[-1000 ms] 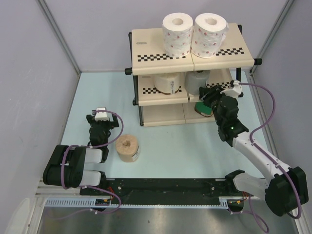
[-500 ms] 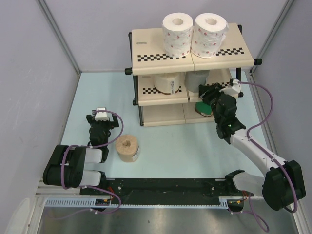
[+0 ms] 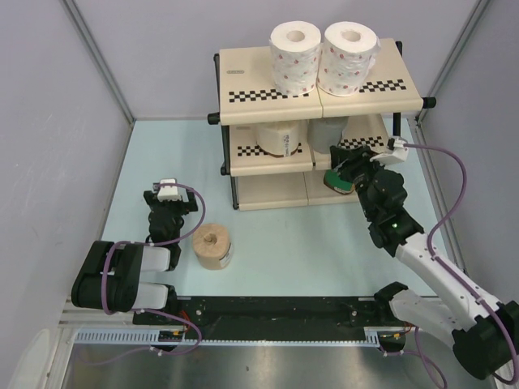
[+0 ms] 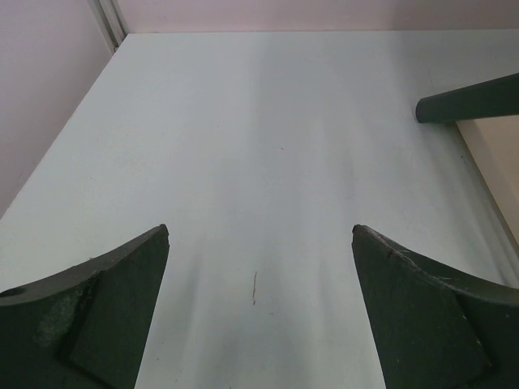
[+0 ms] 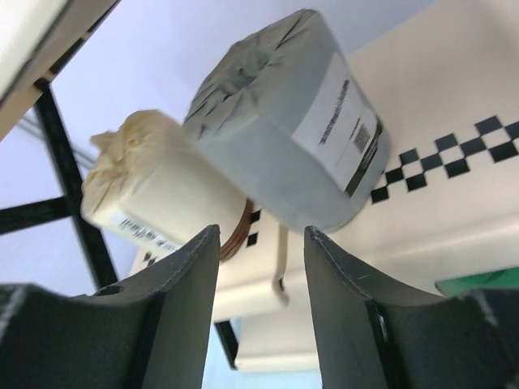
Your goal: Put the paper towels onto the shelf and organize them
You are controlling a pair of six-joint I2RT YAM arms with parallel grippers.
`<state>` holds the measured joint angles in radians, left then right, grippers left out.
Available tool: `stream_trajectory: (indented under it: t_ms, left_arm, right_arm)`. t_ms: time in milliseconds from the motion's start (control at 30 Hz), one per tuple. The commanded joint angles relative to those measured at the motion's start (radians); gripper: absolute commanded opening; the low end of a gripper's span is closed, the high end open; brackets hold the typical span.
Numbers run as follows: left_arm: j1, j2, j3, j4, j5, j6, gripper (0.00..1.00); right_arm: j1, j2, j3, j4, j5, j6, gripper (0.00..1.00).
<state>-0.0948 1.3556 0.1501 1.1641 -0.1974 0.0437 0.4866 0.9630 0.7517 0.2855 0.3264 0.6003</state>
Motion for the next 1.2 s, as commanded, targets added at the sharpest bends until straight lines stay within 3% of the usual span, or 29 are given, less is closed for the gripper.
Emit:
stream_trajectory:
  t_ms: [0,533,1067,1133,1167]
  left_arm:
    - [0.004,-0.015,0.012,0.039,0.021,-0.005,1.00]
    - [0.004,-0.015,0.012,0.037,0.021,-0.005,1.00]
    - [0.004,-0.015,0.008,0.039,0.016,-0.005,1.00]
    - [-0.020,-0.050,0.012,0.031,-0.150,-0.024,1.00]
    - [-0.032,-0.074,0.031,-0.004,-0.158,-0.027,1.00]
  right_arm:
    - [0.049,-0.085,-0.011,-0.121,0.019,-0.019,0.53]
    - [0.156,-0.340,-0.072,-0.485,0.045,0.053,0.60]
    - [0.149,-0.437,-0.094,-0.635,0.074,0.047,0.66]
    - [0.148,-0.443,-0.097,-0.644,0.063,0.059,0.67]
    - [0.148,-0.448,-0.100,-0.651,0.063,0.065,0.67]
